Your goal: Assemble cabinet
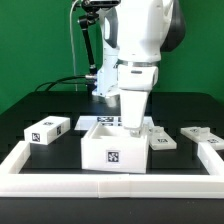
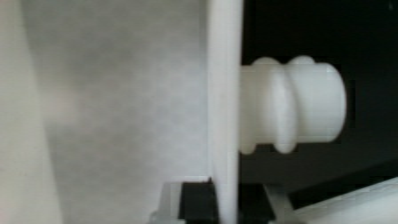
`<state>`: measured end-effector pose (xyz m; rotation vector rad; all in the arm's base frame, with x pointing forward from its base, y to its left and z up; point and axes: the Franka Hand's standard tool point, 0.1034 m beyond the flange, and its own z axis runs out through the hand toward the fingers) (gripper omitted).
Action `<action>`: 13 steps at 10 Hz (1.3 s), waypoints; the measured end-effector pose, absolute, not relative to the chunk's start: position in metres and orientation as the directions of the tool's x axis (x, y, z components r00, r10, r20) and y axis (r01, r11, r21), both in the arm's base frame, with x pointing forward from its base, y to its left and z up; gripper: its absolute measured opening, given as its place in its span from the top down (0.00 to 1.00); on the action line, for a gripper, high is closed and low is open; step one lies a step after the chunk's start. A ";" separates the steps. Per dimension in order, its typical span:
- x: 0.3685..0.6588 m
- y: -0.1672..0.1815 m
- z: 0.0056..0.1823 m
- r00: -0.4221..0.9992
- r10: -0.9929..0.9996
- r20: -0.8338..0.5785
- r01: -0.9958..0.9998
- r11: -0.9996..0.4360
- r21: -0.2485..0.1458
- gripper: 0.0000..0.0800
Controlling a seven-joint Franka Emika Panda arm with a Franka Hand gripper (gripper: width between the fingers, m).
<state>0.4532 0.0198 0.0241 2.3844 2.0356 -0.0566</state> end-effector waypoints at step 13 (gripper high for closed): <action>0.492 0.077 0.024 -0.002 1.000 -0.007 1.000 0.002 0.004 0.96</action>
Offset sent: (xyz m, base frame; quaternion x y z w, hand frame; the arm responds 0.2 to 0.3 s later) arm 0.0188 0.0129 -0.0141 0.0172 0.0471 -0.1328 0.9899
